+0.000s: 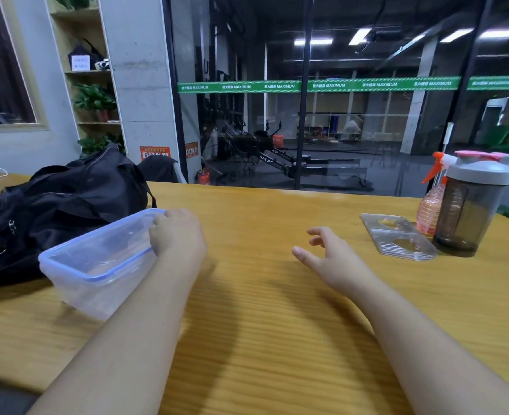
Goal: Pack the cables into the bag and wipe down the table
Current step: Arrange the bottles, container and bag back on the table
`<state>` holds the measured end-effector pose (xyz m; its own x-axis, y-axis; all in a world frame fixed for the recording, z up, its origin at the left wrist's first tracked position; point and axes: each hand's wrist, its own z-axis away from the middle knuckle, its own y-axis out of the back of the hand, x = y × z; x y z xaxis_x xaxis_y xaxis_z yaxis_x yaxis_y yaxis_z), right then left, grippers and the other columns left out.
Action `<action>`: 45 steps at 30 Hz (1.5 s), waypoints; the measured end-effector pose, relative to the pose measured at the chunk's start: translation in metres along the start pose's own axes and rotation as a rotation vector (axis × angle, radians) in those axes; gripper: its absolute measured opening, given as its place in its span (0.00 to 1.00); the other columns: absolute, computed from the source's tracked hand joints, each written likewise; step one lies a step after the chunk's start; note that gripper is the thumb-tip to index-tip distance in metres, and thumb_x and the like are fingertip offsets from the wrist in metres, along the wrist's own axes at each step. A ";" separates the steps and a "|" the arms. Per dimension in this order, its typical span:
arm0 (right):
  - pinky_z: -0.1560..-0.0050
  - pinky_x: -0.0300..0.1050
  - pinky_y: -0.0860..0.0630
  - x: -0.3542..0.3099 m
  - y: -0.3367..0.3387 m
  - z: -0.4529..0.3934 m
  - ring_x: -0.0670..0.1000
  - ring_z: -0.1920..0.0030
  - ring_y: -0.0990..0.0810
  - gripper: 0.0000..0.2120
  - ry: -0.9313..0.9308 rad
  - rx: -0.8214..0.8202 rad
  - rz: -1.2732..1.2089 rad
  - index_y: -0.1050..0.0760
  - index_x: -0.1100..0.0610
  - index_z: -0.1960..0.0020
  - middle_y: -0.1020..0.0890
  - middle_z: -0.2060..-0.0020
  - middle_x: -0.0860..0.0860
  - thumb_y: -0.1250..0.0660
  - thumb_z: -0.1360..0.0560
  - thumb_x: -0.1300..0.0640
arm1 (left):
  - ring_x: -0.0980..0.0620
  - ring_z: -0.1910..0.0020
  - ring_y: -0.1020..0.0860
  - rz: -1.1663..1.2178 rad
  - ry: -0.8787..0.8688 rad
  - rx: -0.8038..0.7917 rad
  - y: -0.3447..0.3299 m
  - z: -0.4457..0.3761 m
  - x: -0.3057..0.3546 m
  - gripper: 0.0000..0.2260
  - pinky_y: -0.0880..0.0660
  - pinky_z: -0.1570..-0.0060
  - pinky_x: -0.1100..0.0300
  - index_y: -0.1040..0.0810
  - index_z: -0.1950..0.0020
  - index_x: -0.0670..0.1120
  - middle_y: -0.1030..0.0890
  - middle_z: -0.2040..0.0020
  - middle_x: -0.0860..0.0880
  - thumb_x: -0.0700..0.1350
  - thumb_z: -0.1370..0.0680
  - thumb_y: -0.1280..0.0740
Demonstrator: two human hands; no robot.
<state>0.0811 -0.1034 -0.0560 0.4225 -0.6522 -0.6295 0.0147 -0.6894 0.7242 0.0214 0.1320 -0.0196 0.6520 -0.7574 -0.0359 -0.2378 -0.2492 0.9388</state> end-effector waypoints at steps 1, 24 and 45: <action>0.40 0.46 0.32 0.000 0.000 0.000 0.49 0.35 0.31 0.29 0.001 -0.001 -0.004 0.36 0.49 0.31 0.26 0.39 0.46 0.35 0.27 0.39 | 0.44 0.42 0.27 0.009 -0.004 0.013 0.000 0.000 0.000 0.18 0.28 0.54 0.56 0.32 0.37 0.40 0.27 0.41 0.42 0.40 0.27 0.37; 0.58 0.35 0.34 0.012 -0.006 -0.008 0.43 0.57 0.26 0.12 -0.003 0.023 -0.190 0.26 0.55 0.42 0.24 0.56 0.43 0.34 0.24 0.54 | 0.48 0.51 0.27 0.418 -0.675 -0.283 0.051 0.027 0.112 0.11 0.33 0.60 0.62 0.28 0.40 0.49 0.25 0.47 0.48 0.45 0.21 0.42; 0.41 0.40 0.30 -0.001 -0.008 0.005 0.41 0.39 0.28 0.47 0.073 -0.140 -0.287 0.42 0.45 0.26 0.30 0.36 0.43 0.31 0.38 0.30 | 0.53 0.44 0.25 0.694 -0.393 -0.202 0.002 -0.005 0.035 0.20 0.27 0.44 0.53 0.25 0.50 0.64 0.22 0.43 0.59 0.68 0.38 0.40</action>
<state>0.0761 -0.0993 -0.0625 0.4471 -0.4094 -0.7953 0.2654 -0.7884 0.5550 0.0469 0.1081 -0.0175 0.0960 -0.8645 0.4934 -0.3353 0.4386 0.8338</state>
